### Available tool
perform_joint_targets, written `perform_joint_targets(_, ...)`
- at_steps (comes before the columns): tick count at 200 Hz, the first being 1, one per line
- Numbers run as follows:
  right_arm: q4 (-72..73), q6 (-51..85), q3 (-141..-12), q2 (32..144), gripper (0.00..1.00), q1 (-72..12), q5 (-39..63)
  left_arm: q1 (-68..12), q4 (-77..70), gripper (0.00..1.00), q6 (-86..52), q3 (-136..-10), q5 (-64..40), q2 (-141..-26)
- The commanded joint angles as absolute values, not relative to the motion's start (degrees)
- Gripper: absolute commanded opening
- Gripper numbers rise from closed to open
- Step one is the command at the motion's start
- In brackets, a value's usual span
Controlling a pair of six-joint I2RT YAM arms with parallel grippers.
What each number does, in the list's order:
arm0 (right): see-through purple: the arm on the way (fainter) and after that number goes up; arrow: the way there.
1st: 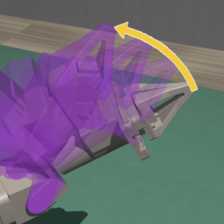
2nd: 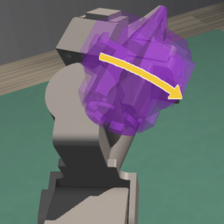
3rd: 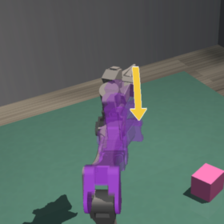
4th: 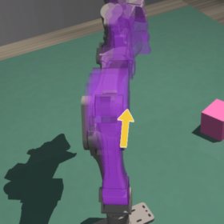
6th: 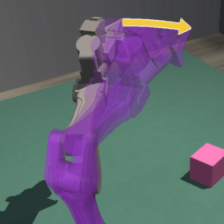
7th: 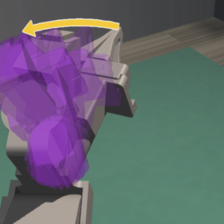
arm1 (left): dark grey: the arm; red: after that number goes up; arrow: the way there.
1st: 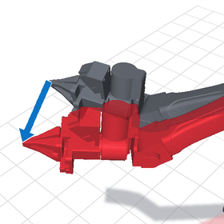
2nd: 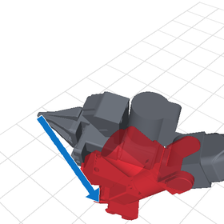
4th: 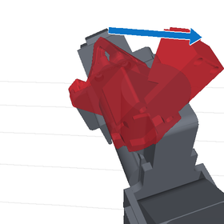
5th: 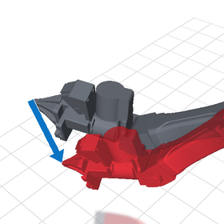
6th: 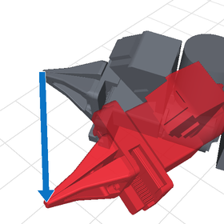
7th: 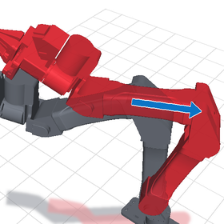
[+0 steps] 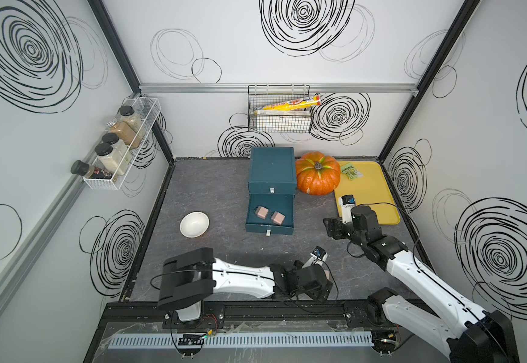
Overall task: Place the plugs into the drawer by color
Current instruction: Pick up the plug from the center of the board, then place the plug in the drawer.
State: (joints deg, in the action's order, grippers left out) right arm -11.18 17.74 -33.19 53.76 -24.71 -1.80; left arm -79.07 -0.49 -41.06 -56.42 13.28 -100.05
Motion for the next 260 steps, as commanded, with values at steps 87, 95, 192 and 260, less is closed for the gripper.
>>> perform_joint_targets(87, -6.41, 18.46, -29.36, 51.3, 0.71, -24.18, -0.86, -78.93, 16.28, 0.82, -42.95, -72.33, 19.05, -116.92)
perform_joint_targets(95, -6.25, 18.37, -29.19, 51.2, 0.71, -24.17, -0.73, -78.97, 15.93, 0.77, -42.8, -72.49, 18.64, -117.11)
perform_joint_targets(192, -4.49, 17.84, -27.7, 49.1, 0.71, -24.17, 0.51, -75.61, 21.24, 0.23, -33.08, -66.11, 18.66, -97.63)
perform_joint_targets(260, 0.38, 17.58, -25.88, 47.4, 0.7, -24.17, 8.54, -64.07, 25.4, 0.18, -7.09, -68.56, 29.57, -74.73)
